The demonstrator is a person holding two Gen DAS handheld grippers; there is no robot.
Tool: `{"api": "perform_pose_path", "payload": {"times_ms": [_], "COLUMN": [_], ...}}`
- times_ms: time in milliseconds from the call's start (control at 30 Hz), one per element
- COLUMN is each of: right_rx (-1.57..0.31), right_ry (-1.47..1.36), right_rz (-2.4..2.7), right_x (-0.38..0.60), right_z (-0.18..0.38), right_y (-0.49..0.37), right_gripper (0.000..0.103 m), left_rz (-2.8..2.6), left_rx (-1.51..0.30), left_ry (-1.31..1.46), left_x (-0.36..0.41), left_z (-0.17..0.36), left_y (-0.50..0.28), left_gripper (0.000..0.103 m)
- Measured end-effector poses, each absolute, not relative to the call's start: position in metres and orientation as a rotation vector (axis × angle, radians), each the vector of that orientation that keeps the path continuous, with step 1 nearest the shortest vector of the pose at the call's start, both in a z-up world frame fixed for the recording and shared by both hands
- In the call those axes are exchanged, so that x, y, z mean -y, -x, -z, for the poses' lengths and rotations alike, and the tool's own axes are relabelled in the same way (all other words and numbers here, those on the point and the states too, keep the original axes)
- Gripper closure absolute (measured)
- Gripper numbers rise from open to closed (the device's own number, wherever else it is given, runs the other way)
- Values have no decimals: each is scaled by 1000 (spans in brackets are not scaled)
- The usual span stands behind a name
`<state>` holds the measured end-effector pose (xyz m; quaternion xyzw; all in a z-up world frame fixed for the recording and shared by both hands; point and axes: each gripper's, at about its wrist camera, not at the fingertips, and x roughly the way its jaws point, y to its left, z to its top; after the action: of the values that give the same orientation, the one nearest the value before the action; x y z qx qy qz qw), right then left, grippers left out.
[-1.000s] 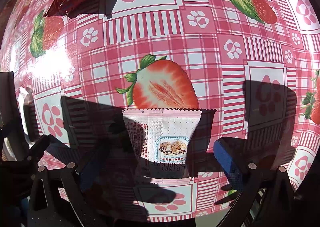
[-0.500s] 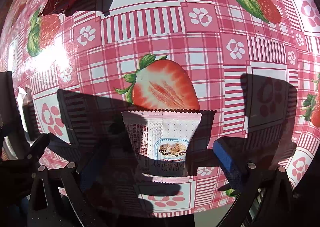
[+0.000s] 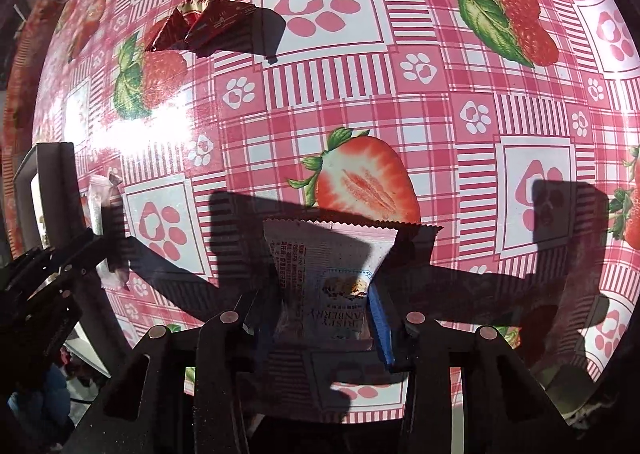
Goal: Organize snacks
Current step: 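Carry the clear packet over the white box with the left tool while the right carries the cranberry packet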
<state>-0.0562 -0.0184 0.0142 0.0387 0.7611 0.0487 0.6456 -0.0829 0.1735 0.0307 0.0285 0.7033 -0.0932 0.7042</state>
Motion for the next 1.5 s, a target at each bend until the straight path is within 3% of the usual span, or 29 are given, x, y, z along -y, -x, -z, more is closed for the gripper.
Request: {"api": "perform_pose_path", "payload": {"times_ms": [433, 700, 733, 767, 833, 967, 1033, 1133, 1500], "right_rx": [-1684, -1674, -1675, -1677, -1681, -1674, -1670, -1665, -1653], "right_ry": [-50, 11, 17, 20, 29, 27, 18, 4, 42], "right_rz": [-243, -308, -307, -306, -299, -273, -260, -248, -317], "right_x": [-50, -88, -91, -91, -88, -80, -78, -76, -86], "right_z": [-47, -55, -55, -55, -55, -61, -63, -66, -73], "right_y": [43, 36, 38, 38, 42, 48, 49, 47, 38], "right_gripper": [61, 61, 61, 61, 61, 61, 61, 61, 61], "left_rz": [175, 159, 172, 184, 182, 181, 176, 197, 164], "left_rx": [-1466, -1484, -1495, -1508, -1526, -1592, -1580, -1548, -1456], "left_ry": [55, 83, 70, 55, 10, -43, -91, -170, 50], "left_x": [-217, -227, -221, -215, -203, -186, -179, -169, -215], "left_z": [-76, -70, -64, -58, -43, -16, -14, -17, -64], "left_y": [96, 109, 107, 104, 97, 90, 90, 92, 91], "left_gripper": [82, 81, 72, 57, 42, 42, 45, 85, 87]}}
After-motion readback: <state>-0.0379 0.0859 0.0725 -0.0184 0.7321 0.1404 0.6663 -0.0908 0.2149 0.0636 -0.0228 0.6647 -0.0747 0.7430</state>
